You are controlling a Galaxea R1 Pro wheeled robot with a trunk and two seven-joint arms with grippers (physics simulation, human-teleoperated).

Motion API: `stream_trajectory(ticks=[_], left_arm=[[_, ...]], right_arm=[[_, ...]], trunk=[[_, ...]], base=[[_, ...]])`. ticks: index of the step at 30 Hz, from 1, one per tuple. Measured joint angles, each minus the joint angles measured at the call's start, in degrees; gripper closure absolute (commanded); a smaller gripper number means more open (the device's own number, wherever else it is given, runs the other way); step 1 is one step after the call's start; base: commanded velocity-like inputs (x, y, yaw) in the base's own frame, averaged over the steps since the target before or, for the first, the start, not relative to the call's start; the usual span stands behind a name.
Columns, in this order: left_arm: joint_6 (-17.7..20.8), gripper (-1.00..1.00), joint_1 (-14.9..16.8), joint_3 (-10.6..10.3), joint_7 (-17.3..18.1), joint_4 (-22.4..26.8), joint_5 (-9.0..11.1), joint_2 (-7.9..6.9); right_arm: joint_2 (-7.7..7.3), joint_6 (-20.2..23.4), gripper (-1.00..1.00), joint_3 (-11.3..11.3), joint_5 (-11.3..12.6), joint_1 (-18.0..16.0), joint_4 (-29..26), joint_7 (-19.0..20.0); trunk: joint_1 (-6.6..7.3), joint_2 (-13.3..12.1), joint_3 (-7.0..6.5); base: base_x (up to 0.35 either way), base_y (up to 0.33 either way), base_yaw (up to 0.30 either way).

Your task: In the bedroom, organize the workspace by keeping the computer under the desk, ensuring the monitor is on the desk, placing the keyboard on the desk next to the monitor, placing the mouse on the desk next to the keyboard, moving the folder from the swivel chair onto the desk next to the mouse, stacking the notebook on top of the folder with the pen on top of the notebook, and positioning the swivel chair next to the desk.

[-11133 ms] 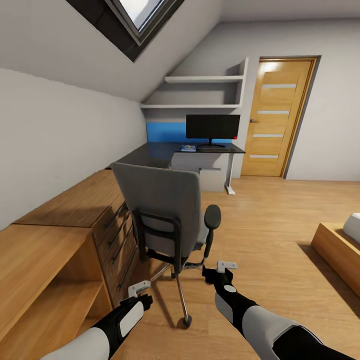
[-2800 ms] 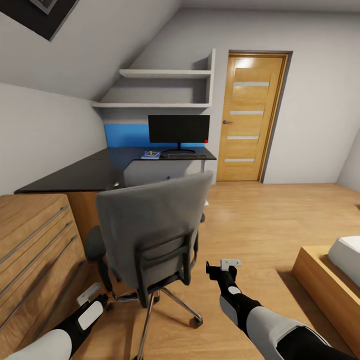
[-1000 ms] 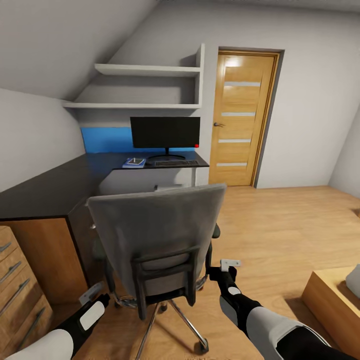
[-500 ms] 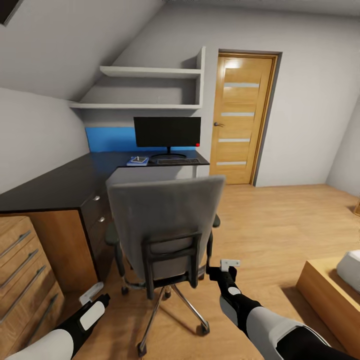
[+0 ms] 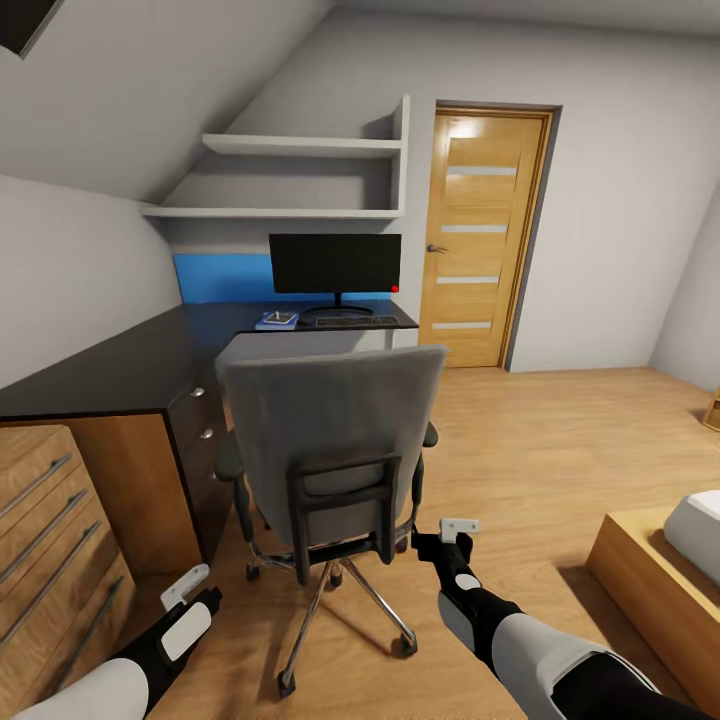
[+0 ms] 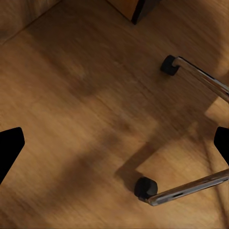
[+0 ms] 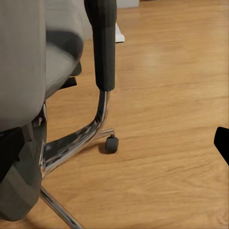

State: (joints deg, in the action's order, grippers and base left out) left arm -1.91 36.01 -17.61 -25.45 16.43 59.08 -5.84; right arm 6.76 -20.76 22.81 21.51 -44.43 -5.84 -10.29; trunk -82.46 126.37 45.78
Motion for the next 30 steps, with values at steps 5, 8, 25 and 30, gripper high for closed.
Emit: stream_trajectory(ticks=[5,8,25,30], left_arm=[[0.0,-1.0,0.0,-0.01,0.0,0.0,0.0,0.0],[-0.02,-1.0,0.0,-0.02,0.0,0.0,0.0,-0.01],[-0.07,-1.0,0.0,-0.55,-0.01,0.08,0.0,0.07],[-0.08,-1.0,0.0,-0.91,-0.01,0.09,0.0,0.14]], right_arm=[[0.12,0.0,-1.0,0.05,0.03,0.0,0.0,0.0],[0.2,0.0,-1.0,0.06,0.04,0.0,-0.02,-0.02],[0.18,-0.06,-1.0,-0.29,0.22,0.01,-0.02,-0.18],[0.17,-0.03,-1.0,-0.14,0.13,0.0,-0.01,-0.08]], trunk=[[0.0,0.0,0.0],[0.0,0.0,0.0],[0.0,0.0,0.0],[0.0,0.0,0.0]], base=[[-0.003,0.0,0.009],[0.0,0.0,0.091],[0.0,0.0,0.174],[0.0,0.0,0.145]])
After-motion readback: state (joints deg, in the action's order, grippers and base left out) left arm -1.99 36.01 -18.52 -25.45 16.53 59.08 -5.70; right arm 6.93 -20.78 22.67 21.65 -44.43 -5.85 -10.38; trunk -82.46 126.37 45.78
